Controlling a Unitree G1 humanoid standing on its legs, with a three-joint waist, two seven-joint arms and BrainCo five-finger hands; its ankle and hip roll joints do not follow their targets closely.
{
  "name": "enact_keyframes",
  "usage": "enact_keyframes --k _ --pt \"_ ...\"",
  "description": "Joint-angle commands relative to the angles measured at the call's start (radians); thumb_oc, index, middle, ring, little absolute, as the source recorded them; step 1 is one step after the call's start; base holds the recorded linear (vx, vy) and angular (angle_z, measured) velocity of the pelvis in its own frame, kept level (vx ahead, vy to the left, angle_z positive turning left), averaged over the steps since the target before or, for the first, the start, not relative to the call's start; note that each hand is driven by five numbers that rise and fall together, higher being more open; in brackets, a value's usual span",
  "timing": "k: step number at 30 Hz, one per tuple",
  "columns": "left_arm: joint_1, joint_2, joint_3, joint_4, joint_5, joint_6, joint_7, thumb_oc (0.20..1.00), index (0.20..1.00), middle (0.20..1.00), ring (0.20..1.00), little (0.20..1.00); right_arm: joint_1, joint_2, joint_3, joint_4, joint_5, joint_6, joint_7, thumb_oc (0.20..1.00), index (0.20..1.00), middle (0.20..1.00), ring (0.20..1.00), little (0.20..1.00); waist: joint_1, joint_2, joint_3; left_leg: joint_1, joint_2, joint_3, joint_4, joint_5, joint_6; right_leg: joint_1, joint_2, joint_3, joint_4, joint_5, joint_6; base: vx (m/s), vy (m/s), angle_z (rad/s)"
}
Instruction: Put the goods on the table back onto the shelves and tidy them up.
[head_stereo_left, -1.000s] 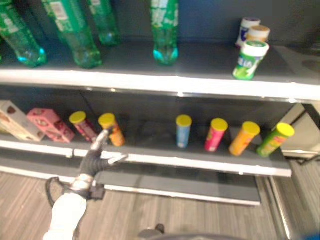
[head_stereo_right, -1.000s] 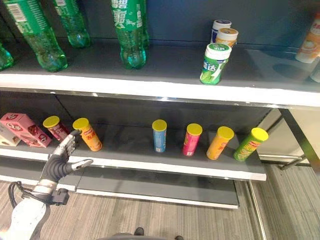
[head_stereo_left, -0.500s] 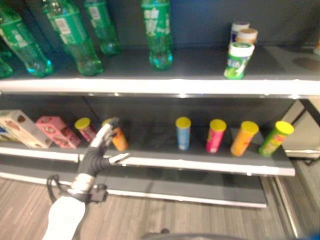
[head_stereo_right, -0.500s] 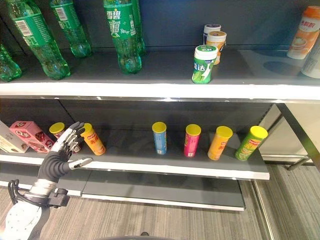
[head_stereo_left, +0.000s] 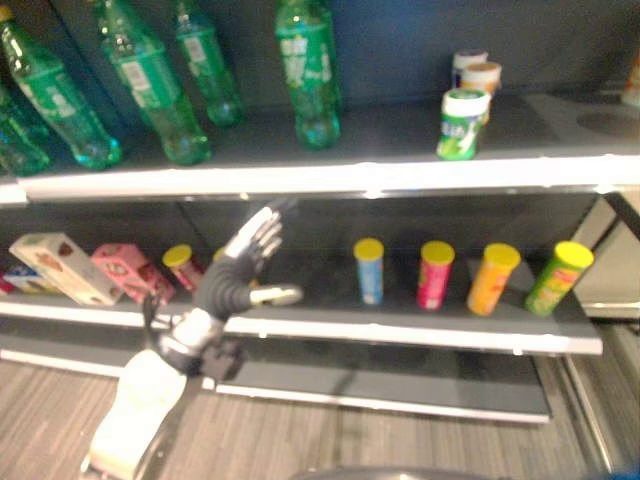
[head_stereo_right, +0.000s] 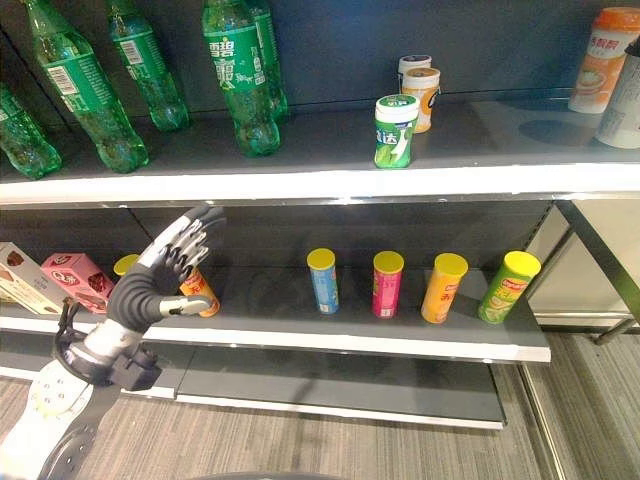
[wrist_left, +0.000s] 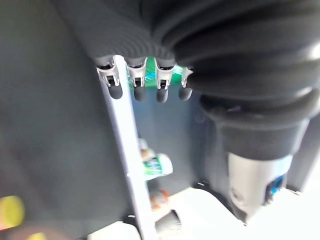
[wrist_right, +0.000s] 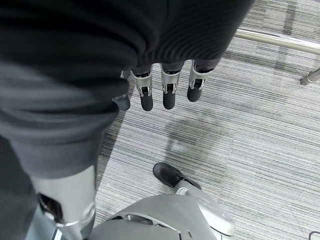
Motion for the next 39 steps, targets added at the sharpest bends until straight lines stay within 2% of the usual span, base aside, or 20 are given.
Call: enact_keyframes --k 1,7,12,18,19,20,22,32,39 --pt "-0.087 -0.018 0.013 -0.04 -0.012 -0.07 0.089 1.0 1.0 1.0 1.0 1.0 -0.049 0.067 0.027 0.038 0.007 0.014 0.018 1.0 1.0 1.0 1.0 1.0 -0.026 -0.045 -0.022 -0.059 0.03 0.024 -0.001 0.023 -0.037 0.025 -0.006 0.027 0.007 -0.058 -0.012 0.0 0.0 0.0" --pt "-0.268 -0.076 0.004 0.083 0.124 -0.102 0.193 1.0 1.0 1.0 1.0 1.0 -0.035 0.071 0.03 0.026 0.014 0.012 0.001 1.0 1.0 1.0 1.0 1.0 -0.045 -0.05 -0.029 -0.045 0.032 0.03 -0.001 0.015 -0.04 0.035 -0.008 0.029 0.009 -0.061 -0.013 0.02 0.0 0.0" --pt "-0.394 -0.096 -0.025 0.183 0.161 -0.102 0.231 1.0 1.0 1.0 1.0 1.0 -0.034 0.074 0.042 0.022 0.011 0.015 -0.003 1.0 1.0 1.0 1.0 1.0 -0.06 -0.053 -0.033 -0.04 0.033 0.035 -0.001 0.011 -0.041 0.039 -0.01 0.032 0.009 -0.062 -0.013 0.0 -0.001 -0.01" --pt "-0.619 -0.12 -0.09 0.383 0.202 -0.097 0.287 1.0 1.0 1.0 1.0 1.0 -0.043 0.072 0.056 0.014 0.019 0.019 -0.003 1.0 1.0 1.0 1.0 1.0 -0.088 -0.051 -0.043 -0.036 0.032 0.05 -0.001 0.009 -0.044 0.037 -0.016 0.041 0.009 -0.06 -0.009 0.01 0.003 -0.06" --pt "-0.754 -0.142 -0.133 0.53 0.223 -0.089 0.317 1.0 1.0 1.0 1.0 1.0 -0.05 0.069 0.068 0.01 0.024 0.02 -0.001 1.0 1.0 1.0 1.0 1.0 -0.109 -0.046 -0.05 -0.034 0.03 0.058 -0.001 0.009 -0.044 0.033 -0.02 0.052 0.009 -0.057 -0.006 0.01 0.007 -0.2" --pt "-0.759 -0.143 -0.135 0.535 0.223 -0.092 0.318 1.0 1.0 1.0 1.0 1.0 -0.051 0.069 0.067 0.01 0.024 0.02 -0.001 1.0 1.0 1.0 1.0 1.0 -0.108 -0.046 -0.049 -0.035 0.03 0.058 -0.001 0.009 -0.044 0.033 -0.02 0.052 0.009 -0.057 -0.006 0.01 0.018 -0.24" --pt "-0.93 -0.194 -0.195 0.745 0.233 -0.075 0.356 1.0 1.0 1.0 1.0 1.0 -0.062 0.063 0.073 0.005 0.035 0.019 -0.004 1.0 1.0 1.0 1.0 1.0 -0.134 -0.038 -0.053 -0.038 0.026 0.071 -0.001 0.011 -0.044 0.027 -0.026 0.061 0.008 -0.053 -0.001 0.0 0.02 -0.21" --pt "-0.931 -0.213 -0.185 0.779 0.248 -0.066 0.362 1.0 1.0 1.0 1.0 1.0 -0.057 0.065 0.04 0.023 0.071 0.015 -0.006 1.0 1.0 1.0 1.0 1.0 -0.145 -0.036 -0.061 -0.035 0.026 0.088 -0.001 0.003 -0.039 0.019 -0.028 0.078 0.007 -0.054 0.001 0.0 0.005 -0.06" --pt "-0.888 -0.186 -0.117 0.71 0.383 -0.059 0.405 1.0 1.0 1.0 1.0 1.0 -0.048 0.068 0.033 0.021 0.072 0.006 -0.009 1.0 1.0 1.0 1.0 1.0 -0.135 -0.045 -0.062 -0.034 0.026 0.088 -0.001 -0.001 -0.041 0.021 -0.026 0.076 0.007 -0.057 0.003 0.0 0.0 0.0"
